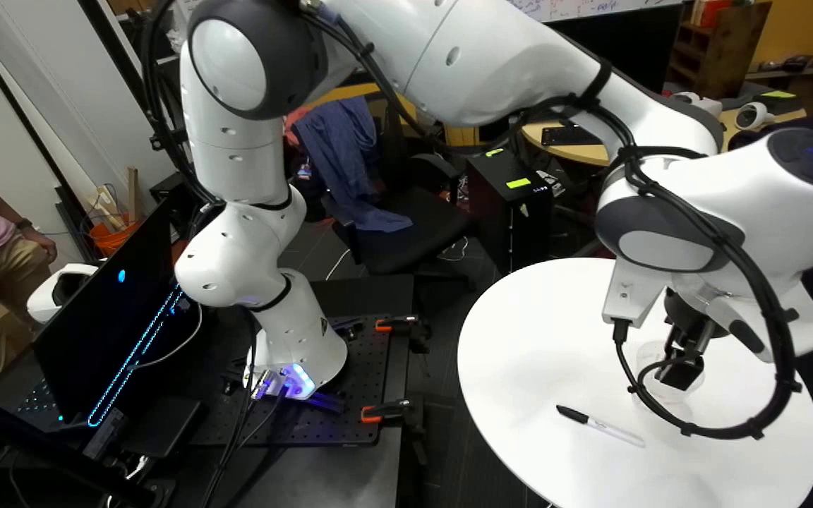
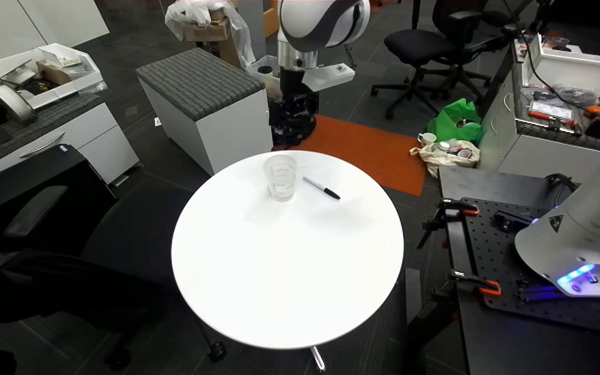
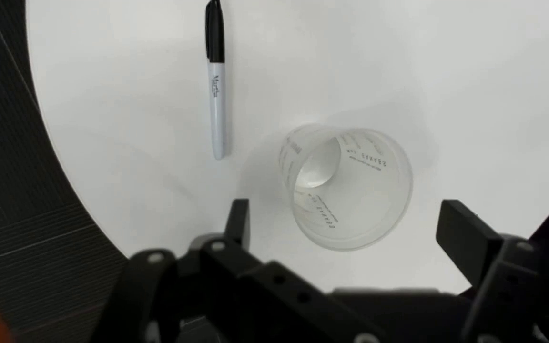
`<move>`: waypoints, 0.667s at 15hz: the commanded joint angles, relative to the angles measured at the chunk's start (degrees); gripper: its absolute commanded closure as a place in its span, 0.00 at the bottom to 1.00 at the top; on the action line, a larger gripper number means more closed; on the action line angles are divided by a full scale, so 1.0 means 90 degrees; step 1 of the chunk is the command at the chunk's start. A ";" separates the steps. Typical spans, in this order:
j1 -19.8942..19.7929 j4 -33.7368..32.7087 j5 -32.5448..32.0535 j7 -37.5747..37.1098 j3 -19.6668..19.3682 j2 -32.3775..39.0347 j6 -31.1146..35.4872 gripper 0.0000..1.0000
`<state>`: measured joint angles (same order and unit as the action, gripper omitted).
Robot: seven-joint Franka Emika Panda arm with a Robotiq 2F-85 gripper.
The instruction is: Move the cup to the right
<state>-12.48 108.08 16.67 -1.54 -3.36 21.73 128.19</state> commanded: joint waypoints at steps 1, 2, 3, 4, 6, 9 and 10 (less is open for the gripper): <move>0.0253 0.1029 -0.0128 0.0036 -0.0052 -0.1177 -0.0046 0.00; 0.0319 0.1192 -0.0167 0.0016 -0.0054 -0.1392 -0.0039 0.00; 0.0386 0.1355 -0.0232 0.0024 -0.0054 -0.1600 -0.0021 0.00; 0.0435 0.1499 -0.0272 0.0053 -0.0052 -0.1802 -0.0052 0.00; 0.0542 0.1746 -0.0392 0.0064 -0.0044 -0.2130 -0.0046 0.00; 0.0683 0.2024 -0.0619 0.0040 -0.0026 -0.2521 -0.0077 0.00; 0.0722 0.2099 -0.0726 0.0070 -0.0019 -0.2629 -0.0096 0.00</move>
<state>-7.22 123.28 12.55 -1.42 -3.33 2.77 128.19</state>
